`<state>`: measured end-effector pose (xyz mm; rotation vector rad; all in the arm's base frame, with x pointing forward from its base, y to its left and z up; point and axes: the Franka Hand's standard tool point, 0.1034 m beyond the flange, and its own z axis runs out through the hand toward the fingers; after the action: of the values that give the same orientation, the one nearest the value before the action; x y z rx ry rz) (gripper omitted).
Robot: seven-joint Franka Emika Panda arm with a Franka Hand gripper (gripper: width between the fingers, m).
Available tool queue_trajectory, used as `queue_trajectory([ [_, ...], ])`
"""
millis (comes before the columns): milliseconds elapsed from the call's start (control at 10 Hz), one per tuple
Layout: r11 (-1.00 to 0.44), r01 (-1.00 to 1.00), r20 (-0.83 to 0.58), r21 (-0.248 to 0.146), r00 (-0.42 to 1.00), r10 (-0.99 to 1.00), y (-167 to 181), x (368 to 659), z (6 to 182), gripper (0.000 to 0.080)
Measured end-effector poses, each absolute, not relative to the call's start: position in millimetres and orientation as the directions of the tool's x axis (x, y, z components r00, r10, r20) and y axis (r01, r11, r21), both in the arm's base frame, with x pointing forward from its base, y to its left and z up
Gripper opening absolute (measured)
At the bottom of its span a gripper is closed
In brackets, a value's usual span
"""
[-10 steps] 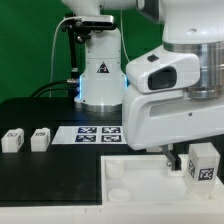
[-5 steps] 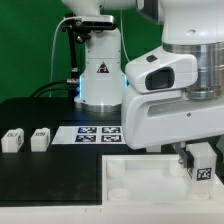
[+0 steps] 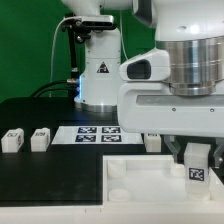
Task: Assemble one leg
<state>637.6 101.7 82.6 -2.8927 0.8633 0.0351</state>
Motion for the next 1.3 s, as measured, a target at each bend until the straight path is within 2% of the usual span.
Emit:
queue_trajectory([
  [200,-0.679,-0.723,-0.052,-0.130,0.689,-0.723,99,632,82.5,0.0292],
  [400,-0.489,-0.862,-0.075,-0.133,0.500,-0.863,98,628,81.8,0.0294],
  [700,-0.199,-0.975,-0.121,-0.101,0.210,-0.970,108,623,82.2,0.0294],
  [800,-0.151,-0.984,-0.134,-0.096,0.164,-0.977,109,622,82.5,0.0294],
  [1000,-0.187,-0.977,-0.132,-0.099,0.199,-0.971,110,622,82.3,0.0294],
  [1100,-0.223,-0.969,-0.129,-0.104,0.235,-0.963,110,622,82.2,0.0378],
  [1200,-0.282,-0.953,-0.122,-0.112,0.295,-0.948,111,622,82.4,0.0573],
  [1300,-0.379,-0.919,-0.112,-0.111,0.390,-0.914,116,622,83.8,0.0625],
])
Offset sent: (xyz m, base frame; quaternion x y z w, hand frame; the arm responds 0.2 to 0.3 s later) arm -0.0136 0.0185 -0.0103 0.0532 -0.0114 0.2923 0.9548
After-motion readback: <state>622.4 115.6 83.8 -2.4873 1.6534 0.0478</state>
